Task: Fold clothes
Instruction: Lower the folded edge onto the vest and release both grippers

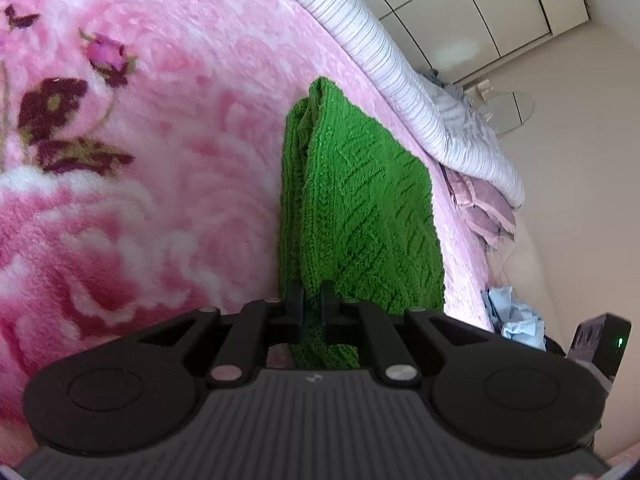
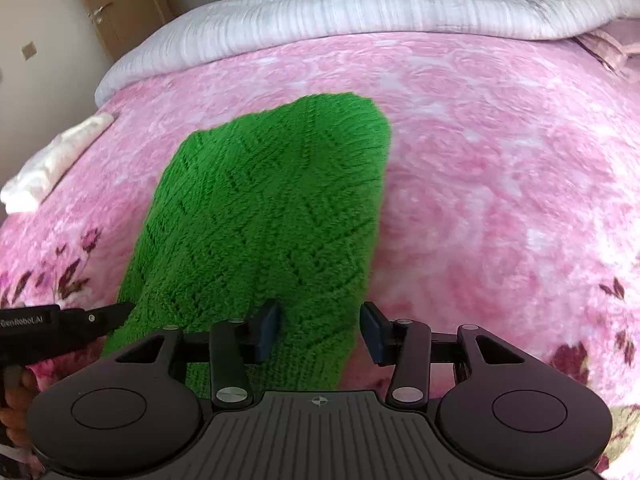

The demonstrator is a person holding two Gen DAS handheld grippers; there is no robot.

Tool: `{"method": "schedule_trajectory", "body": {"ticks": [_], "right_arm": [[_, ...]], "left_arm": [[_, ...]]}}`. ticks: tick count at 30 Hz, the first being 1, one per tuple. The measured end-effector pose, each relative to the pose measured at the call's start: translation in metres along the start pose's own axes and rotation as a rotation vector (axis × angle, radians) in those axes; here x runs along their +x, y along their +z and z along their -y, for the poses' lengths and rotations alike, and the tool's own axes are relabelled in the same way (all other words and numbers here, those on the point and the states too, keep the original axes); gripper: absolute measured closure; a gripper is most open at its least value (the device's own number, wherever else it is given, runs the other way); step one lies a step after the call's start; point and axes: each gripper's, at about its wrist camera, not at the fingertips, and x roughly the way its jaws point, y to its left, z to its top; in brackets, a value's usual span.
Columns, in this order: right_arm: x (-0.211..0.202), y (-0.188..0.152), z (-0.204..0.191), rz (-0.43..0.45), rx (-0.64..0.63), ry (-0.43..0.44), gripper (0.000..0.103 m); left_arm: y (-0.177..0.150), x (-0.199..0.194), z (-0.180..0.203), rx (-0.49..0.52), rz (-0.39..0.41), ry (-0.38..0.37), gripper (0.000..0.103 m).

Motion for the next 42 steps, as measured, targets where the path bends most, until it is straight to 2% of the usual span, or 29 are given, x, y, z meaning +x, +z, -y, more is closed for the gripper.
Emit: {"method": "schedule_trajectory", "body": {"ticks": [2, 4, 7, 10, 11, 13, 15, 19, 24, 27, 29, 30, 34, 37, 39, 40, 42], "right_arm": [[-0.011, -0.002, 0.010, 0.025, 0.042, 0.027, 0.058], [-0.028, -0.007, 0.013, 0.091, 0.046, 0.035, 0.058], [-0.051, -0.023, 0.008, 0.186, 0.000, 0.047, 0.058], [-0.060, -0.041, -0.006, 0.241, -0.076, 0.072, 0.059], [-0.061, -0.047, -0.013, 0.256, -0.108, 0.075, 0.060], [-0.056, -0.060, -0.023, 0.260, -0.165, 0.068, 0.071], [-0.043, -0.076, -0.028, 0.239, -0.205, 0.034, 0.075], [-0.025, -0.098, -0.029, 0.220, -0.229, -0.004, 0.076], [-0.033, -0.096, -0.035, 0.184, -0.268, -0.035, 0.076], [-0.049, -0.091, -0.036, 0.240, -0.252, -0.009, 0.076], [-0.051, -0.087, -0.036, 0.295, -0.253, 0.008, 0.076], [-0.047, -0.087, -0.036, 0.295, -0.253, 0.007, 0.076], [-0.023, -0.092, -0.031, 0.211, -0.248, 0.000, 0.076], [-0.033, -0.081, -0.019, 0.201, -0.218, 0.035, 0.076], [-0.040, -0.072, -0.011, 0.198, -0.198, 0.058, 0.076], [-0.043, -0.062, -0.006, 0.225, -0.190, 0.056, 0.076], [-0.038, -0.035, 0.001, 0.278, -0.229, 0.012, 0.076]], "left_arm": [[0.001, -0.007, 0.000, 0.001, 0.012, 0.005, 0.095], [-0.003, -0.019, 0.005, 0.024, 0.040, 0.017, 0.093], [-0.010, -0.040, 0.023, 0.108, 0.104, 0.010, 0.093], [-0.028, -0.034, 0.039, 0.230, 0.089, 0.041, 0.093], [-0.035, -0.031, 0.044, 0.272, 0.081, 0.053, 0.094], [-0.048, -0.024, 0.053, 0.355, 0.064, 0.076, 0.097], [-0.060, -0.015, 0.051, 0.415, 0.079, 0.106, 0.097], [-0.062, -0.012, 0.040, 0.379, 0.099, 0.084, 0.099], [-0.062, -0.025, 0.051, 0.423, 0.113, 0.128, 0.103], [-0.062, -0.033, 0.061, 0.464, 0.144, 0.127, 0.103], [-0.062, -0.029, 0.065, 0.486, 0.143, 0.128, 0.103], [-0.062, -0.025, 0.067, 0.496, 0.140, 0.130, 0.103], [-0.056, -0.025, 0.061, 0.464, 0.119, 0.134, 0.103], [-0.052, -0.026, 0.057, 0.435, 0.103, 0.137, 0.103], [-0.031, -0.030, 0.061, 0.430, 0.133, 0.120, 0.103], [-0.017, -0.030, 0.064, 0.432, 0.151, 0.109, 0.103], [0.010, -0.013, 0.073, 0.475, 0.162, 0.116, 0.103]]}}
